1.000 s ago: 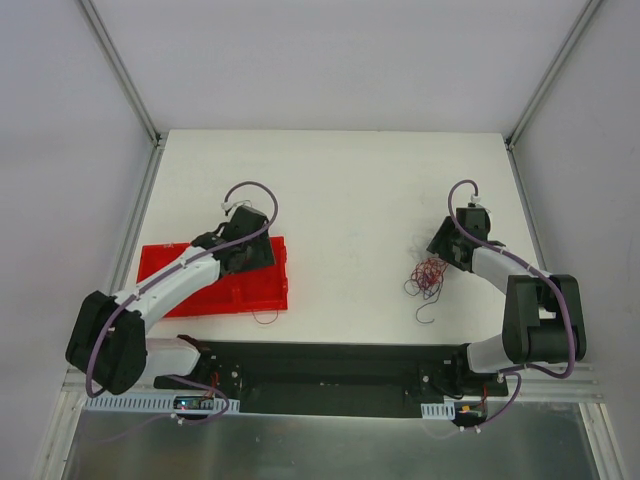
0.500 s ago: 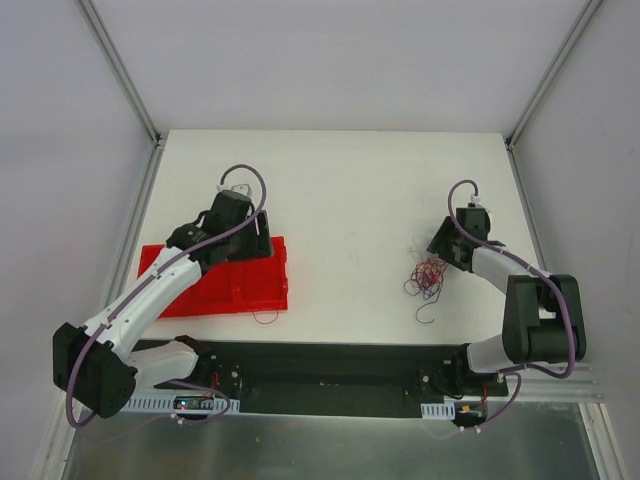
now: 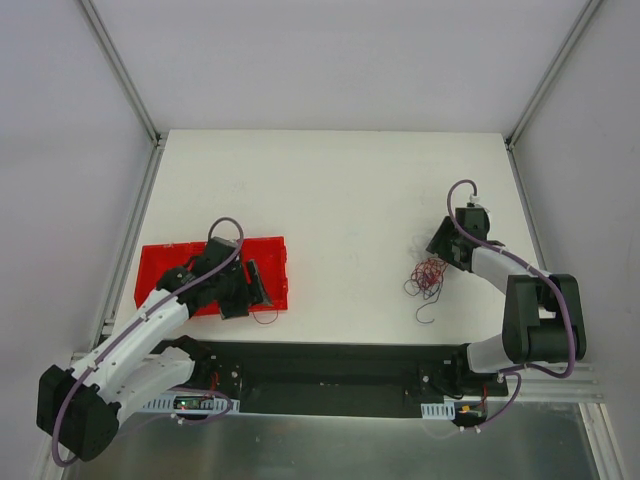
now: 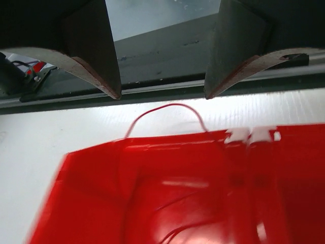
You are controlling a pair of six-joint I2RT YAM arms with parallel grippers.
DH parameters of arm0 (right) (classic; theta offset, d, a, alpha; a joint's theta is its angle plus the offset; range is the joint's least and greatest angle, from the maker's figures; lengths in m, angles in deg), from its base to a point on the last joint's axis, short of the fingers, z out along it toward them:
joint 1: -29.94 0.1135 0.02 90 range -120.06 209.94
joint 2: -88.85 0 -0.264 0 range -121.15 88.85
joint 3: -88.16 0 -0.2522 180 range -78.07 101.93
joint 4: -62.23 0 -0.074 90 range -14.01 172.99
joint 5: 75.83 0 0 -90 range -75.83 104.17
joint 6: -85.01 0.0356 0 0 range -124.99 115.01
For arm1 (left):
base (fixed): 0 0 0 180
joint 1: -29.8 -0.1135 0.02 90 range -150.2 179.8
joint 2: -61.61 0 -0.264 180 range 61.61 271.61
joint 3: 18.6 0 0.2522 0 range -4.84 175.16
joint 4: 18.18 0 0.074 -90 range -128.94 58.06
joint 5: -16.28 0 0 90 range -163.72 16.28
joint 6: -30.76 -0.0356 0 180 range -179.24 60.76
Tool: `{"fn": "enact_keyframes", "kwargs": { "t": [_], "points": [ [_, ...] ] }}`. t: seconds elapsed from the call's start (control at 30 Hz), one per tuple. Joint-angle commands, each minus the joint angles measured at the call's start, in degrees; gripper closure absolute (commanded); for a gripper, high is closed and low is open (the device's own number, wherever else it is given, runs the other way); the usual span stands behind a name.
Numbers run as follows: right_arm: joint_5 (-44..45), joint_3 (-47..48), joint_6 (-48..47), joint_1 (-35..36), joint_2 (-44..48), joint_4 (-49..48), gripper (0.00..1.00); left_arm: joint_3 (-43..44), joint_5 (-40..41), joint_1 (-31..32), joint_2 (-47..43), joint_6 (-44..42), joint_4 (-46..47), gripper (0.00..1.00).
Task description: Untangle the cables
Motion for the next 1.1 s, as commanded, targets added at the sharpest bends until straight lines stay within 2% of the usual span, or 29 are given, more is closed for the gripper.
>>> {"fn": "enact_keyframes", "kwargs": {
  "t": [0.0, 0.1, 0.23, 0.33, 0.43, 0.5, 0.6, 0.63, 0.67, 0.83, 1.07],
  "points": [
    [-0.3, 1.5, -0.4, 0.7, -0.5, 1.8, 0.37, -6.0, -0.4, -0.6, -3.1, 13.4, -1.6, 0.35],
    [0.0, 1.5, -0.5, 0.8, -0.5, 1.8, 0.37, -9.6, 1.3, -0.6, -5.1, 17.6, -0.8, 0.37],
    [0.0, 1.6, -0.6, 0.9, -0.6, 2.1, 0.37, -14.3, 6.5, -0.6, -7.8, 23.9, 3.9, 0.45],
    [-0.1, 1.6, -0.7, 0.9, -0.6, 2.1, 0.37, -18.9, 6.0, -0.6, -8.2, 28.0, 10.3, 0.48],
    [-0.1, 1.7, -0.7, 0.9, -0.6, 2.1, 0.37, -21.4, 5.1, -0.6, -8.4, 29.7, 13.0, 0.55],
    [0.1, 1.6, -0.7, 1.0, -0.6, 2.0, 0.37, -22.1, 5.3, -0.6, -9.7, 29.2, 13.2, 0.64],
    [0.0, 1.6, -0.7, 1.0, -0.6, 2.1, 0.37, -22.4, 5.7, -0.6, -13.7, 27.4, 13.1, 0.86],
    [0.2, 1.7, -0.7, 1.0, -0.7, 2.0, 0.37, -22.4, 5.9, -0.6, -15.2, 26.9, 13.0, 0.97],
    [0.1, 1.6, -0.7, 1.0, -0.6, 2.1, 0.37, -22.3, 6.1, -0.6, -16.1, 26.6, 12.1, 1.00],
    [0.1, 1.6, -0.7, 1.1, -0.6, 2.1, 0.37, -17.6, 5.4, -0.6, -13.9, 22.3, 10.1, 1.00],
    [0.1, 1.6, -0.8, 1.1, -0.6, 2.0, 0.37, -6.1, 9.6, -0.6, 0.8, 10.1, 7.7, 1.00]
  ]
}}
